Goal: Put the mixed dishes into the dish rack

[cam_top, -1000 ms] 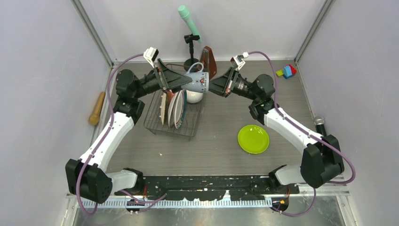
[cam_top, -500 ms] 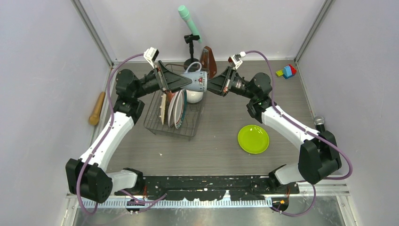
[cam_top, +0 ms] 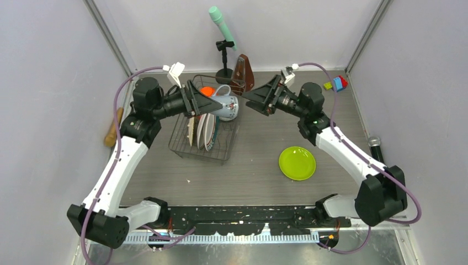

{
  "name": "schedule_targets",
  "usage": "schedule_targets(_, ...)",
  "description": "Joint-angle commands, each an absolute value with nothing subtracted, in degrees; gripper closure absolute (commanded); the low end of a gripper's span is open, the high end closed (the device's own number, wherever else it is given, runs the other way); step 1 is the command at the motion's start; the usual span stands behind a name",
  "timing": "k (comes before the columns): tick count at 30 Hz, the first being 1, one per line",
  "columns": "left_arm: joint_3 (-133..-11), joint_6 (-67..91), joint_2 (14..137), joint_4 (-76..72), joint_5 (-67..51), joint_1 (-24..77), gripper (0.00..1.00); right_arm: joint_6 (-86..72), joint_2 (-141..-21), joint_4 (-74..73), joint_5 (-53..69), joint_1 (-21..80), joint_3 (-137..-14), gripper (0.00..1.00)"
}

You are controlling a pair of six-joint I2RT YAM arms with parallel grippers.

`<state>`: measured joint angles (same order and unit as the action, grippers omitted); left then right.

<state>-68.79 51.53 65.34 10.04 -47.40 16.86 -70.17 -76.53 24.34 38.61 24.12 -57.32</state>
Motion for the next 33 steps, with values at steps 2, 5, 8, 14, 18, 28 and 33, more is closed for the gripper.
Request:
schedule_targets(2,-74.3,33.1,61.4,35.0,-33.2,17.0,1.0,-57.3,-69.1,1.0,27.5,19.9,-57.6,0.19)
schedule_targets(5,-73.5,29.6,61.7,41.5,-30.7,17.6,1.0,-51.0,-67.4,-10.7,18.0,19.5,-59.5,0.19)
schedule_targets(8,-73.8,25.2,62.5,47.6,-22.4,21.6,1.0,-48.5,-67.1,-16.9,14.9,19.4,-60.2,0.19)
schedule_targets(14,-73.2,25.7,62.7,48.9,-7.6,29.3,1.0,-48.0,-66.7,-18.3,13.1,19.4,-59.6,0.19)
schedule_targets(18,-72.6,28.6,64.8,48.5,2.3,35.9,1.0,-47.5,-66.2,-18.4,12.5,19.4,-59.5,0.19)
schedule_targets(28,-69.0,30.6,69.1,42.0,12.4,41.4,1.0,-45.7,-64.6,-19.6,11.5,19.0,-59.1,0.19)
schedule_targets(33,-68.1,29.7,72.5,40.0,12.0,42.2,1.0,-44.5,-63.5,-20.7,11.4,18.4,-58.5,0.19)
